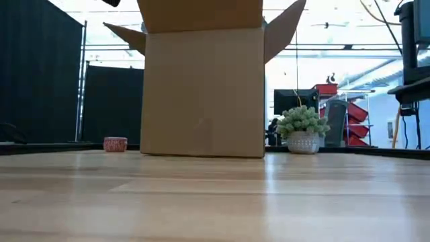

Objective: Wrap mug
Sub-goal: Put the wrapped orange cup into the box

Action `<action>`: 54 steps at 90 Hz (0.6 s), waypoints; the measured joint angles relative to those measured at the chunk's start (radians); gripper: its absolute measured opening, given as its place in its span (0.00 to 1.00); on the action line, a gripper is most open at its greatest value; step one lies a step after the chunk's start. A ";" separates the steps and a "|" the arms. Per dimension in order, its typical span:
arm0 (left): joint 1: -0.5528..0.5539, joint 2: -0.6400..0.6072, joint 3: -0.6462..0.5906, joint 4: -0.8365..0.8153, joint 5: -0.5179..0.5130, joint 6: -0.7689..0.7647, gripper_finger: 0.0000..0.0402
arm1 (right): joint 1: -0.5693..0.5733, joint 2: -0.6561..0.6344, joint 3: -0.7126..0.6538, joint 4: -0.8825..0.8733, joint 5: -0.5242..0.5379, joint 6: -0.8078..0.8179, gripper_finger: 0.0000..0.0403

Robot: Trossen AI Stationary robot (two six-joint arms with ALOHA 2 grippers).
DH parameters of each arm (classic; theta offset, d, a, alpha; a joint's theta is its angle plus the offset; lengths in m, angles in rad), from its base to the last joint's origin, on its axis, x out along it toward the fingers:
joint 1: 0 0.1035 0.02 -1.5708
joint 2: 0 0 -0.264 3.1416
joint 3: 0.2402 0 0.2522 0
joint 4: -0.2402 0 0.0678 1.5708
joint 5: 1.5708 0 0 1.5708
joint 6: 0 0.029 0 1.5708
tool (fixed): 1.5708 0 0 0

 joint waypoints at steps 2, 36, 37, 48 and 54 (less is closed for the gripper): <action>0.007 0.000 0.000 -0.006 0.000 -0.002 0.00 | -0.026 0.023 0.027 -0.039 -0.001 0.006 0.08; 0.117 0.000 0.000 -0.041 0.000 0.002 0.00 | -0.210 0.379 0.239 -0.779 -0.130 0.057 0.08; 0.121 0.000 0.000 -0.042 0.000 0.004 0.00 | -0.210 0.388 0.239 -0.793 -0.131 0.054 0.08; 0.158 0.000 0.000 -0.042 0.000 0.018 0.00 | -0.213 0.499 0.233 -0.899 -0.180 0.044 0.08; 0.170 0.000 0.000 -0.043 0.000 0.018 0.00 | -0.214 0.546 0.237 -0.916 -0.185 0.042 0.08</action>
